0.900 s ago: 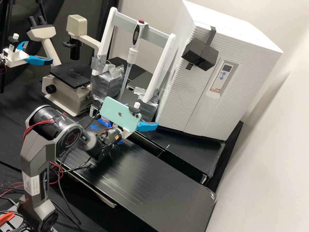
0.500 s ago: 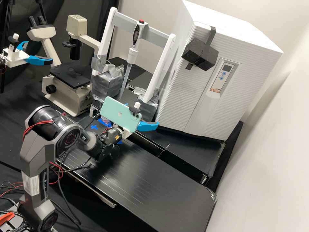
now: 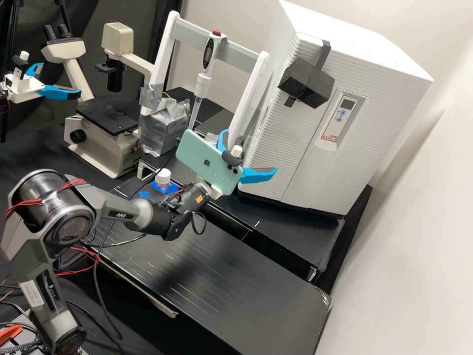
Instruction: Open the door
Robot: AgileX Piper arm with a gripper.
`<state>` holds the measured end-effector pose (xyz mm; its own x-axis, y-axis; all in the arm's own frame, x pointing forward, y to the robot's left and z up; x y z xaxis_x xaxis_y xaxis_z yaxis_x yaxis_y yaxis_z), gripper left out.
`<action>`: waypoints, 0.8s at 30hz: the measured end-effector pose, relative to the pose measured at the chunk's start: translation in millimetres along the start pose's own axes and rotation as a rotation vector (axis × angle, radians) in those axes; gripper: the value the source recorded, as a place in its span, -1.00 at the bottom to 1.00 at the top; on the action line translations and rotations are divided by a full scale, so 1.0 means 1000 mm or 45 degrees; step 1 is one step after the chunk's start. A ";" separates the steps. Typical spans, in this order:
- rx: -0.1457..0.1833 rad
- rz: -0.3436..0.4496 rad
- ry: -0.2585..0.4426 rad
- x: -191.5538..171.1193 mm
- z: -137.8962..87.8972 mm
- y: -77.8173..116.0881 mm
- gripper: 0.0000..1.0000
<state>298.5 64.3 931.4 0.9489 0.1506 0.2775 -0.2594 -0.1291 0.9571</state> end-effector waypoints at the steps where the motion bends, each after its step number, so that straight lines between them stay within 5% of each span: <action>1: -0.002 0.005 -0.002 0.004 -0.003 0.003 1.00; 11: -0.020 0.047 0.010 0.033 -0.021 0.025 1.00; 24: -0.016 0.046 -0.042 0.055 -0.016 0.029 1.00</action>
<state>339.9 84.3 975.7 0.9441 0.1133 0.3095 -0.2960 -0.1214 0.9474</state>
